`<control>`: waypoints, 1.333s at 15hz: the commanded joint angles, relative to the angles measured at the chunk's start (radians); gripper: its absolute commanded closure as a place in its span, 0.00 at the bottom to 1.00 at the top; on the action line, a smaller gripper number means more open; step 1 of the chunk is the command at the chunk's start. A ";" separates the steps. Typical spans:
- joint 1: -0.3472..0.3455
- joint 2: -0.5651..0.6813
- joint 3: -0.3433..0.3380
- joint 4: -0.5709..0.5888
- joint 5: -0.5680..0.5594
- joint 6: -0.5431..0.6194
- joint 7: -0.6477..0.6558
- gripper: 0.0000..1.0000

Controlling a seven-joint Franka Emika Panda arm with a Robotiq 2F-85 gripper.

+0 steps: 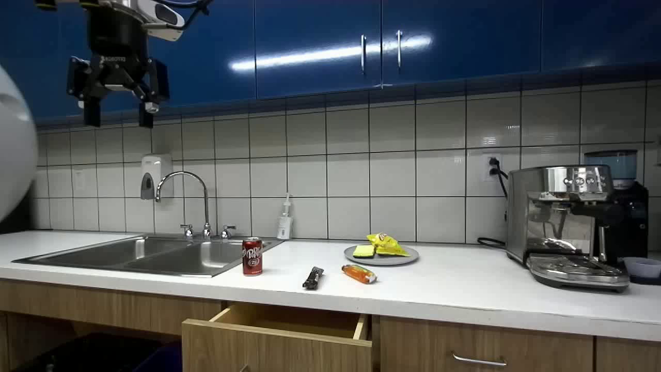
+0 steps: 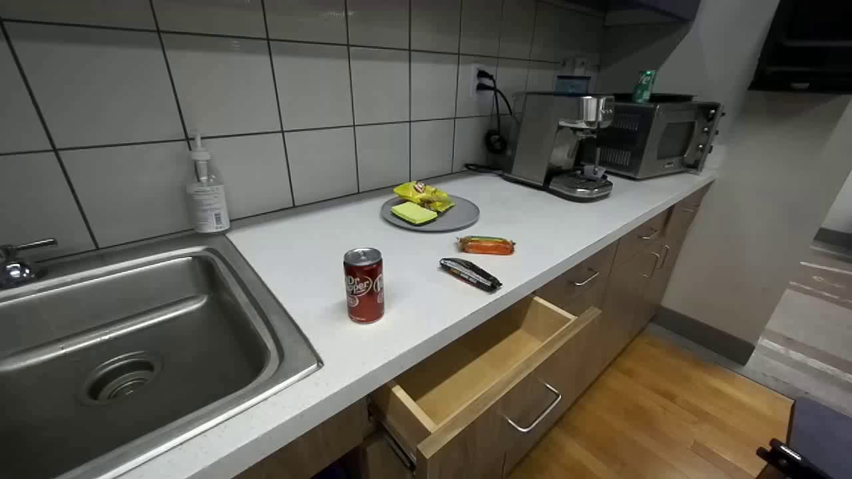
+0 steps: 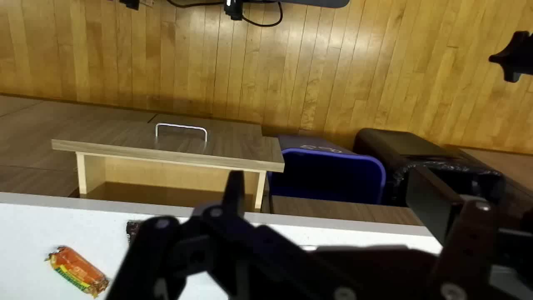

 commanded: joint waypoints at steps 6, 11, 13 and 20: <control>-0.006 0.001 0.004 0.003 0.002 -0.003 -0.002 0.00; -0.011 0.002 0.011 -0.051 -0.016 0.064 -0.006 0.00; -0.011 0.004 0.009 -0.082 -0.015 0.114 -0.008 0.00; -0.014 0.032 0.001 -0.175 -0.019 0.281 -0.006 0.00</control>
